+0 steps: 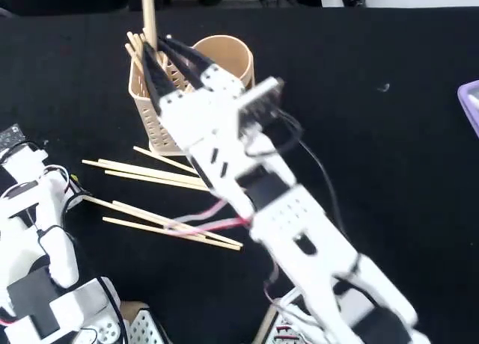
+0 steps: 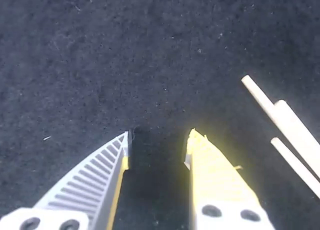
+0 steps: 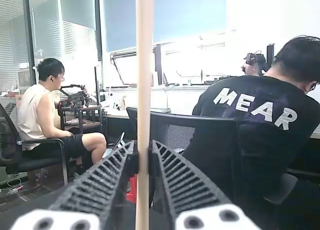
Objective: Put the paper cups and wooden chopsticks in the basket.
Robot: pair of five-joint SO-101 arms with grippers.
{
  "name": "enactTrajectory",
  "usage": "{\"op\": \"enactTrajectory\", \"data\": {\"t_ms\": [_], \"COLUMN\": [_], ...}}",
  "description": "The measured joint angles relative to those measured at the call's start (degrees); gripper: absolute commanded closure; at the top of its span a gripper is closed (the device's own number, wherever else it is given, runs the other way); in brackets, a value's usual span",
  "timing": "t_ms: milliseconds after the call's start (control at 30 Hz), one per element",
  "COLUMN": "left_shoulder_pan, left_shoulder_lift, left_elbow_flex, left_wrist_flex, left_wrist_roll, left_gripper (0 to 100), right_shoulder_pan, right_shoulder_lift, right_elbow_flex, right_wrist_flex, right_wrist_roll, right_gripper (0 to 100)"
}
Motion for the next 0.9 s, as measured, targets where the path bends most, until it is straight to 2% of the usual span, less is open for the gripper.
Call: {"op": "enactTrajectory", "data": {"t_ms": [267,533,800,900], "left_shoulder_pan": [0.09,0.09,0.09,0.09], "left_shoulder_lift": [0.0,0.0,0.0,0.0], "left_elbow_flex": [0.0,0.0,0.0,0.0], "left_wrist_flex": [0.0,0.0,0.0,0.0], "left_wrist_roll": [0.0,0.0,0.0,0.0], "left_gripper": [81,81,81,81], "right_shoulder_pan": [0.0,4.04,4.4,4.31], "right_shoulder_lift": [16.7,21.1,20.13,18.37], "right_elbow_flex": [-13.54,-13.36,-5.1,-2.64], "right_wrist_flex": [-0.88,-0.88,-1.49,-2.02], "right_wrist_roll": [0.0,0.0,0.09,0.18], "right_gripper": [98.8,98.7,98.5,91.5]}}
